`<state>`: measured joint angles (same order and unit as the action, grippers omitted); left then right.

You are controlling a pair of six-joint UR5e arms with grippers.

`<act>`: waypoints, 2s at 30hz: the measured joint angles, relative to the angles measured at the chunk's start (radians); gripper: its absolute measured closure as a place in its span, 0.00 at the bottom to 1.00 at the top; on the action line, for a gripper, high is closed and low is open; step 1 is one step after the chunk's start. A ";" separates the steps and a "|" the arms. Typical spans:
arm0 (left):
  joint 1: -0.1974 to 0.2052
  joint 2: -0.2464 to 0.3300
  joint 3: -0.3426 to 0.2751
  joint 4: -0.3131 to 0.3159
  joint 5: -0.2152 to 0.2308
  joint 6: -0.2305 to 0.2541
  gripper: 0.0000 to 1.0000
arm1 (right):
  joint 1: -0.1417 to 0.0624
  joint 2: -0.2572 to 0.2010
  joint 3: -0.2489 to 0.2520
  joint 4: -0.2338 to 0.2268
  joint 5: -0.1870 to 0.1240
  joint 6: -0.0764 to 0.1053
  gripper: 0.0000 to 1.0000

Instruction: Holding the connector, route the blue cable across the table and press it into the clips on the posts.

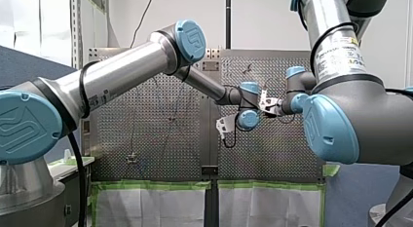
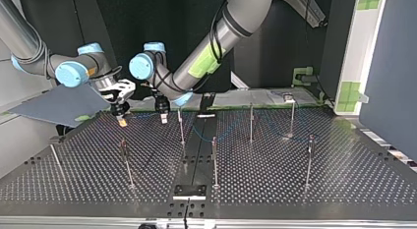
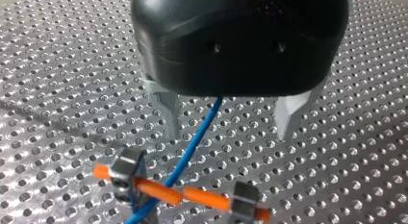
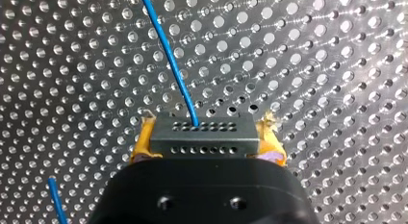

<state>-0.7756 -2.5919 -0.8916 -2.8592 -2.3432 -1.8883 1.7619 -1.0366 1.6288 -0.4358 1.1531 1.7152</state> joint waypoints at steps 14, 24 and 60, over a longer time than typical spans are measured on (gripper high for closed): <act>0.000 0.001 0.000 0.020 0.017 0.000 1.00 | 0.000 -0.001 -0.005 0.000 -0.002 0.001 1.00; -0.003 0.002 0.002 -0.013 0.009 -0.014 0.68 | 0.004 -0.001 -0.008 0.003 -0.003 0.002 1.00; -0.023 0.011 0.024 -0.098 -0.083 -0.072 1.00 | 0.003 0.000 -0.010 0.003 -0.003 0.005 1.00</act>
<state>-0.7985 -2.5812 -0.8672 -2.9576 -2.4257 -1.9602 1.7649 -1.0370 1.6187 -0.4325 1.1502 1.7197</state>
